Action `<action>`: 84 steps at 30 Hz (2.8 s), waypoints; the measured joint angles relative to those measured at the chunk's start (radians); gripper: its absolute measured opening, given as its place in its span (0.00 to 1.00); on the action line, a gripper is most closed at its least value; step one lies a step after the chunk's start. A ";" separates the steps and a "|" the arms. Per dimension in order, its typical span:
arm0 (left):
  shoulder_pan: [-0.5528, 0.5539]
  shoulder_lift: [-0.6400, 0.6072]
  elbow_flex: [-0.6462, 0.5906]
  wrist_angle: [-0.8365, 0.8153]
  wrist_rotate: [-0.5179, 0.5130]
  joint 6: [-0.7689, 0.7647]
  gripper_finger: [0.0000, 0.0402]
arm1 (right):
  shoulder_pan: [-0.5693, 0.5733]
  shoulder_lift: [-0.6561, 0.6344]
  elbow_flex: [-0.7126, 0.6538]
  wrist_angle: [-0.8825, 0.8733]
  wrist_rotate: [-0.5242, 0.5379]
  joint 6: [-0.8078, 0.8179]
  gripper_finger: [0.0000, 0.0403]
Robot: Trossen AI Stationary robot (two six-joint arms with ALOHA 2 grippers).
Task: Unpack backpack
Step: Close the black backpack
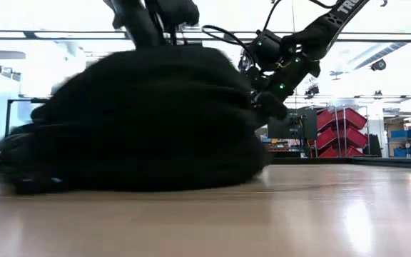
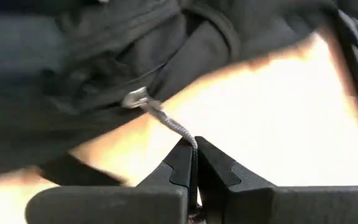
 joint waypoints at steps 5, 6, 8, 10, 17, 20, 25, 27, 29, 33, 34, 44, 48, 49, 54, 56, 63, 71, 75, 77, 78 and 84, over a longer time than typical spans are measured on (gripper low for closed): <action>0.069 -0.057 0.010 0.139 -0.011 0.139 0.20 | -0.003 0.009 0.004 0.075 -0.008 0.021 0.00; 0.093 -0.056 0.010 0.143 -0.002 0.132 0.20 | -0.003 0.011 0.004 0.076 -0.008 0.025 0.00; 0.141 -0.051 0.006 0.132 0.001 0.099 0.20 | -0.003 0.013 0.003 0.077 -0.012 0.028 0.00; 0.193 -0.047 -0.017 0.076 0.001 0.053 0.20 | 0.000 0.011 0.003 0.076 -0.013 0.043 0.00; 0.348 -0.040 -0.224 0.040 -0.003 -0.073 0.20 | 0.001 -0.046 0.003 0.074 -0.023 0.057 0.00; 0.404 -0.044 -0.326 0.072 -0.007 -0.132 0.20 | -0.002 -0.079 0.003 0.072 -0.068 0.081 0.00; 0.458 -0.051 -0.446 0.219 0.049 -0.297 0.20 | -0.005 -0.155 0.004 -0.051 -0.119 0.160 0.00; 0.466 -0.051 -0.471 0.252 0.079 -0.356 0.20 | 0.006 -0.188 0.004 -0.133 -0.119 0.215 0.00; 0.466 -0.051 -0.492 0.267 0.080 -0.386 0.20 | 0.031 -0.223 0.004 -0.230 -0.121 0.284 0.00; 0.472 -0.054 -0.521 0.265 0.008 -0.433 0.20 | 0.111 -0.278 0.000 -0.317 -0.136 0.402 0.00; 0.472 -0.054 -0.525 0.268 -0.001 -0.441 0.20 | 0.136 -0.284 -0.006 -0.312 -0.132 0.424 0.00; 0.468 -0.117 -0.494 0.213 0.000 -0.272 0.20 | 0.181 -0.259 -0.009 -0.178 -0.090 0.354 0.00; 0.442 -0.186 -0.447 0.249 0.047 -0.183 0.20 | 0.226 -0.232 -0.015 -0.012 -0.092 0.251 0.00; 0.418 -0.203 -0.433 0.294 0.088 -0.153 0.20 | 0.251 -0.219 -0.018 0.032 -0.093 0.216 0.00; 0.237 -0.236 -0.397 0.583 0.188 -0.005 0.20 | 0.336 -0.116 -0.021 0.255 -0.051 0.138 0.00; 0.182 -0.230 -0.385 0.633 0.188 0.050 0.20 | 0.344 -0.067 -0.021 0.297 -0.011 0.120 0.00; 0.078 -0.131 -0.380 0.511 0.163 0.042 0.20 | 0.364 -0.003 -0.023 0.274 0.055 0.109 0.00; 0.051 0.016 -0.416 0.475 -0.001 -0.017 0.20 | 0.381 -0.137 -0.029 0.087 0.028 0.058 0.00; 0.053 0.074 -0.428 0.599 -0.033 0.031 0.20 | 0.378 -0.127 -0.030 0.194 -0.275 0.038 0.00; 0.054 0.077 -0.428 0.669 -0.035 0.069 0.19 | 0.378 -0.103 -0.029 0.238 -0.286 0.059 0.00; 0.054 0.072 -0.426 0.690 -0.033 0.086 0.19 | 0.378 -0.098 -0.027 0.212 -0.241 0.067 0.00; 0.033 -0.022 -0.419 0.671 -0.022 0.191 0.19 | 0.358 -0.189 0.013 -0.055 0.004 0.063 0.00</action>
